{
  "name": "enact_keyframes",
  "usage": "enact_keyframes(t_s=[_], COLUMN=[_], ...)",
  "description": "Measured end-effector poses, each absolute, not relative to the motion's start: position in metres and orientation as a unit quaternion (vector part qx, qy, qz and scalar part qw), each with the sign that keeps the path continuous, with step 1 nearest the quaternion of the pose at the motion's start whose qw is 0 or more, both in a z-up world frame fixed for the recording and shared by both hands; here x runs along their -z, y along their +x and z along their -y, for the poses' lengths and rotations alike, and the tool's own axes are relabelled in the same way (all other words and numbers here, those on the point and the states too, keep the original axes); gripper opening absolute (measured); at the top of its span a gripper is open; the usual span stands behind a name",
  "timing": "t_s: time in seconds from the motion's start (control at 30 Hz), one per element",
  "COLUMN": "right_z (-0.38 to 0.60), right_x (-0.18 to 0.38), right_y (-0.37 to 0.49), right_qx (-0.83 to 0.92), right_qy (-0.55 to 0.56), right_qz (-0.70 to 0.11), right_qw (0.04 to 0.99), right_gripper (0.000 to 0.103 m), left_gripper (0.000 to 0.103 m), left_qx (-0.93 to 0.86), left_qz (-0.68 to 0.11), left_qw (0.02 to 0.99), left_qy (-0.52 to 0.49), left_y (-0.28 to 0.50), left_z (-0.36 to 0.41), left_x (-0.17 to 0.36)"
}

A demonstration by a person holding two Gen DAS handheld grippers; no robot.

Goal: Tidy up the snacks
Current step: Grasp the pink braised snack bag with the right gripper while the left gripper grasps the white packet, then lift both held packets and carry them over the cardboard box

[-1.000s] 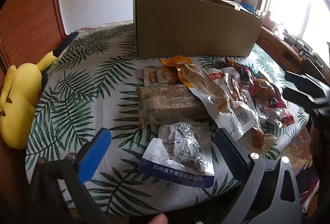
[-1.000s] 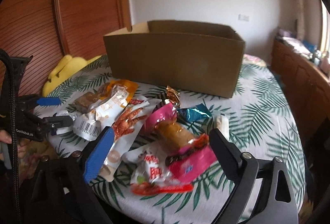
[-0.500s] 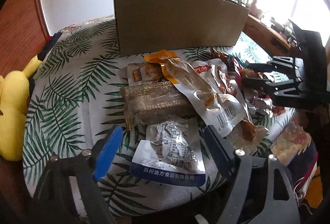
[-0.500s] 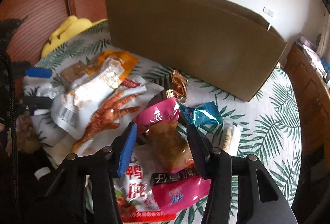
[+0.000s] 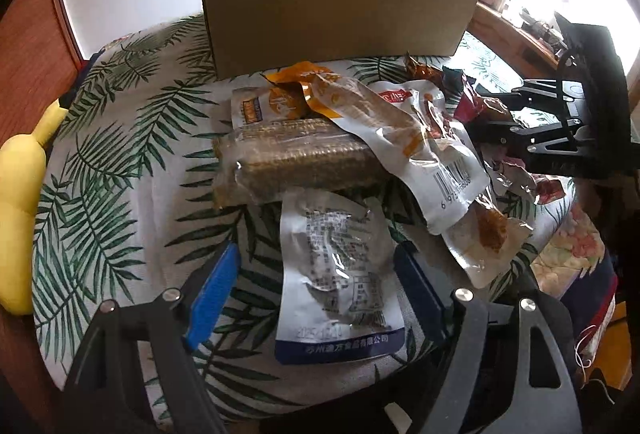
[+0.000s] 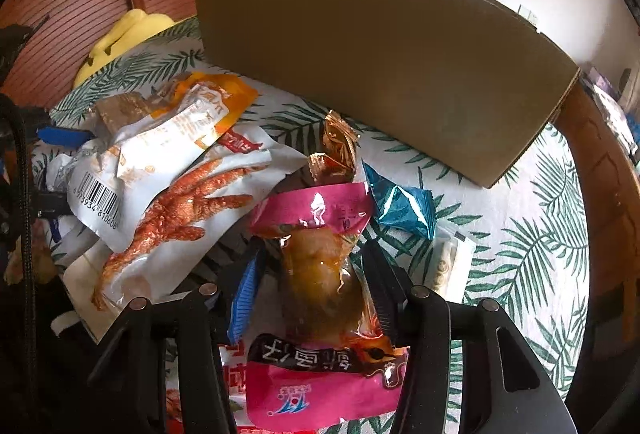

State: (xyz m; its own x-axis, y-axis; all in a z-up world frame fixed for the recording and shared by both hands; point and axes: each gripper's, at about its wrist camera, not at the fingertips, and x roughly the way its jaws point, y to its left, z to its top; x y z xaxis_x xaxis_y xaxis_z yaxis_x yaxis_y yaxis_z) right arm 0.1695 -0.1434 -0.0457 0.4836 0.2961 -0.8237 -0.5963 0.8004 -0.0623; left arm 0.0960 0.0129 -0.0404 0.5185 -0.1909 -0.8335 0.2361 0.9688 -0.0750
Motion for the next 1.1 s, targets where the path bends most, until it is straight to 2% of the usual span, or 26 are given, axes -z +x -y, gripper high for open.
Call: enact_keyframes(t_s=[0.1,0.23,0.5,0.73,0.8,0.83,1.1], right_z=[0.145,0.148,0.151,0.16,0.162,0.163,0.177], right_x=[0.043,0.039,0.044,0.044,0.044,0.043,0.028], right_y=[0.169,0.169,0.173,0.172,0.172,0.172,0.17], right_qx=[-0.268,-0.271,-0.265,-0.27,-0.27,-0.27,-0.26], right_qy=[-0.168,-0.164,-0.168,-0.149,-0.146,-0.145,-0.12], right_qz=[-0.432,-0.431,-0.447,-0.449,-0.448,-0.446,-0.423], right_qw=[0.844,0.845,0.838,0.838,0.84,0.841,0.86], right_gripper=[0.051,0.047,0.045,0.039,0.039,0.038,0.038], left_gripper=[0.077,0.054,0.057,0.05,0.04,0.039,0.037], left_qx=[0.128,0.14,0.137,0.142,0.135,0.135,0.116], left_qz=[-0.472,-0.464,-0.473,-0.459,-0.45,-0.446,-0.428], left_qw=[0.872,0.874,0.87,0.877,0.883,0.885,0.896], left_qy=[0.019,0.013,0.028,0.024,0.014,0.002,-0.012], left_y=[0.093,0.09,0.092,0.086,0.081,0.079,0.072], left_z=[-0.013,-0.01,-0.009,-0.014,-0.02,-0.024,-0.044], left_x=[0.041,0.039,0.037,0.036,0.034,0.032,0.026])
